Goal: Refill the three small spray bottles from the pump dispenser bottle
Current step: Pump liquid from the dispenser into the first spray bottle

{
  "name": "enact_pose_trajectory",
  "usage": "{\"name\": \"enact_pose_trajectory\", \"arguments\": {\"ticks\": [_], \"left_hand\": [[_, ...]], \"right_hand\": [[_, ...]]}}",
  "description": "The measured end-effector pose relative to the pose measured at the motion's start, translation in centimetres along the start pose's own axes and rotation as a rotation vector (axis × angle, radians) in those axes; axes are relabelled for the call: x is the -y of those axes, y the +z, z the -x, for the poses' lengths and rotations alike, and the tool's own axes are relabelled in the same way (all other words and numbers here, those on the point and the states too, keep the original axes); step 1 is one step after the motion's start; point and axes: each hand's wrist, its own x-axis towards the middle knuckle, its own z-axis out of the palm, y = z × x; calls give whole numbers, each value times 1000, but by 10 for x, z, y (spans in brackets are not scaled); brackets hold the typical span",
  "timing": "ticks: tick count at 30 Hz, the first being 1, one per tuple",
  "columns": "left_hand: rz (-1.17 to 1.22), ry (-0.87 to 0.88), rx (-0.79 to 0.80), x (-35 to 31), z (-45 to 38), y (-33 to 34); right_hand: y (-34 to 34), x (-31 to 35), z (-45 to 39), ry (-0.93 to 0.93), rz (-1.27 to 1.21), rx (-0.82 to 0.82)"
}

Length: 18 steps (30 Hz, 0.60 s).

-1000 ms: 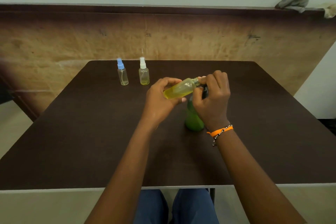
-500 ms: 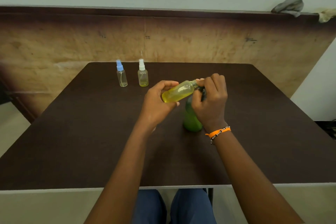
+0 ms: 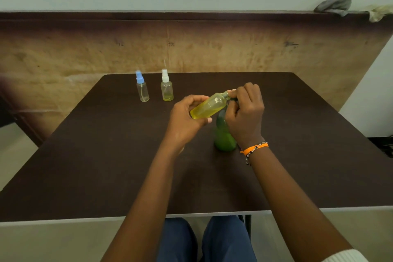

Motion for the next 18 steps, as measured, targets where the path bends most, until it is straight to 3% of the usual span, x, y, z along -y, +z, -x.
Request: {"name": "enact_pose_trajectory", "arguments": {"ticks": [10, 18], "left_hand": [[-9, 16, -12, 1, -1, -1], [-56, 32, -5, 4, -2, -5]], "right_hand": [[-3, 7, -3, -16, 16, 50], [4, 4, 6, 0, 25, -21]]}}
